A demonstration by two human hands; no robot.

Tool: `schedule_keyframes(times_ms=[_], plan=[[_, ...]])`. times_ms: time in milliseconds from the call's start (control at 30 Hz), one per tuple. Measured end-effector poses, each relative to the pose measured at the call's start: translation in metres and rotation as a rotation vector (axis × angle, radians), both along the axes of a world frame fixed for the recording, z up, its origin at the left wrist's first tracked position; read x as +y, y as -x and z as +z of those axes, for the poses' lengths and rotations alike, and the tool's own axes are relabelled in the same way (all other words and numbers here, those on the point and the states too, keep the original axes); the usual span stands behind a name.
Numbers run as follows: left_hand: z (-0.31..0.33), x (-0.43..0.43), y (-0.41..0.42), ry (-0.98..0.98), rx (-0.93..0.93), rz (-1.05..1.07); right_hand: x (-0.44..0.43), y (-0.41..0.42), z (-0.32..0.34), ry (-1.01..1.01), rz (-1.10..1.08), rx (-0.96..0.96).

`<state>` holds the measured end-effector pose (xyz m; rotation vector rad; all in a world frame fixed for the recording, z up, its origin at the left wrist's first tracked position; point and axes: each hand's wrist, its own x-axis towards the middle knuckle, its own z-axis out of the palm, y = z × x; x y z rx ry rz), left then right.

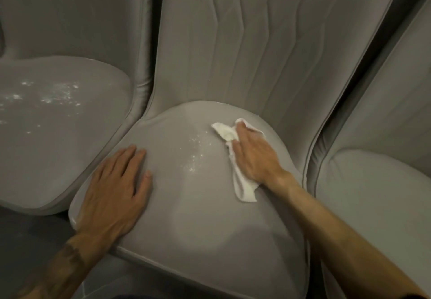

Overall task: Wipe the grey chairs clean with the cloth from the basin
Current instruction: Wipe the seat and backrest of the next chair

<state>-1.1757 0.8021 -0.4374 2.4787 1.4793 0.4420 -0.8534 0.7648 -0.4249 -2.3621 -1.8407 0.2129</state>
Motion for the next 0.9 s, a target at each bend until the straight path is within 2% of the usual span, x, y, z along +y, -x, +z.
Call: schedule_keyframes(times_ms=[100,200,333,533,633,767,833,900], plan=[[-0.001,0.001,-0.001,-0.023,-0.003,0.007,-0.001,-0.032,0.006,-0.044,-0.187,-0.016],[0.0,0.003,-0.002,-0.028,0.006,0.017,0.03,-0.001,-0.002,-0.061,-0.264,-0.087],[-0.004,0.004,0.0,-0.039,0.026,-0.005,0.04,0.017,-0.006,-0.035,-0.05,-0.023],[-0.003,0.003,-0.001,-0.01,0.01,0.012,0.019,-0.03,0.002,-0.057,-0.21,-0.036],[-0.001,0.002,-0.001,0.013,0.012,0.022,0.062,0.0,-0.003,-0.013,-0.155,-0.086],[-0.002,0.003,0.001,0.012,0.014,0.011,0.076,-0.003,-0.002,-0.016,0.039,0.023],[-0.003,0.002,0.001,0.021,0.001,0.022,0.071,-0.019,0.002,-0.034,0.013,0.061],[-0.003,0.002,0.0,0.026,-0.01,0.042,0.074,-0.005,0.003,-0.058,-0.076,0.001]])
